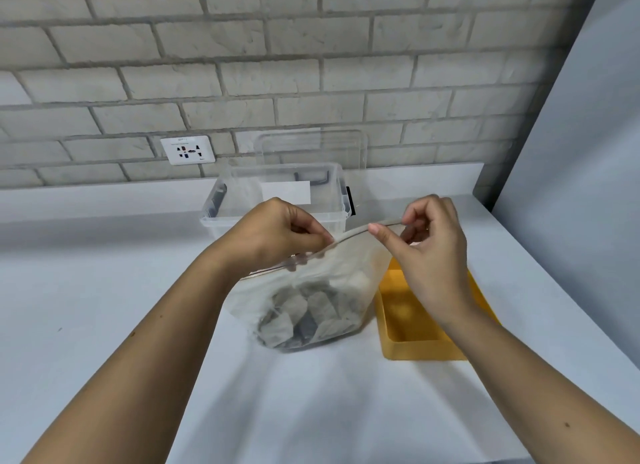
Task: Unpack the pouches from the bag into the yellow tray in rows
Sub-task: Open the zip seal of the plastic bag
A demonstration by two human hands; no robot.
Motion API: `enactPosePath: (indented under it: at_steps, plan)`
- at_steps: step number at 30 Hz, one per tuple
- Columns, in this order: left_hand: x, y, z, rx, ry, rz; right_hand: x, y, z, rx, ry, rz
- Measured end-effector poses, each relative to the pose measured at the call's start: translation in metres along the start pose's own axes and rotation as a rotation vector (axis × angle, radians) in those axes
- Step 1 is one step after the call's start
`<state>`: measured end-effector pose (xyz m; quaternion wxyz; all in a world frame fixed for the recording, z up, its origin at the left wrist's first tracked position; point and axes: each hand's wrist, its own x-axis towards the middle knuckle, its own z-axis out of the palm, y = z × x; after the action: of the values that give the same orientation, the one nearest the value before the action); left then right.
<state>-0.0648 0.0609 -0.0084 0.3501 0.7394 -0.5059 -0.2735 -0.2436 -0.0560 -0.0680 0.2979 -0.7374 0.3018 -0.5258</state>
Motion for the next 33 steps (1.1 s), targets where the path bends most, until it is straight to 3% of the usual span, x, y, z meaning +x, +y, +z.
enactPosePath:
  at_steps: [3, 6, 10, 12, 20, 33]
  plan:
    - [-0.003, -0.001, 0.001, -0.056, -0.042, 0.010, -0.015, -0.004, 0.003, 0.034, -0.074, 0.010]
    - [-0.004, 0.000, 0.003, -0.079, -0.073, 0.024, -0.024, -0.010, 0.008, 0.168, -0.183, 0.201]
    - [-0.002, 0.000, 0.008, -0.082, -0.078, 0.027, -0.022, -0.019, 0.015, 0.427, -0.201, 0.552]
    - [0.000, 0.002, 0.011, -0.086, -0.076, 0.039, -0.022, -0.020, 0.017, 0.519, -0.209, 0.639]
    - [0.017, 0.009, 0.023, 0.051, 0.025, 0.156, -0.016, -0.011, 0.014, 0.566, -0.235, 0.579]
    - [0.020, 0.004, 0.030, -0.121, -0.068, 0.037, -0.017, -0.008, 0.010, 0.779, -0.241, 0.667]
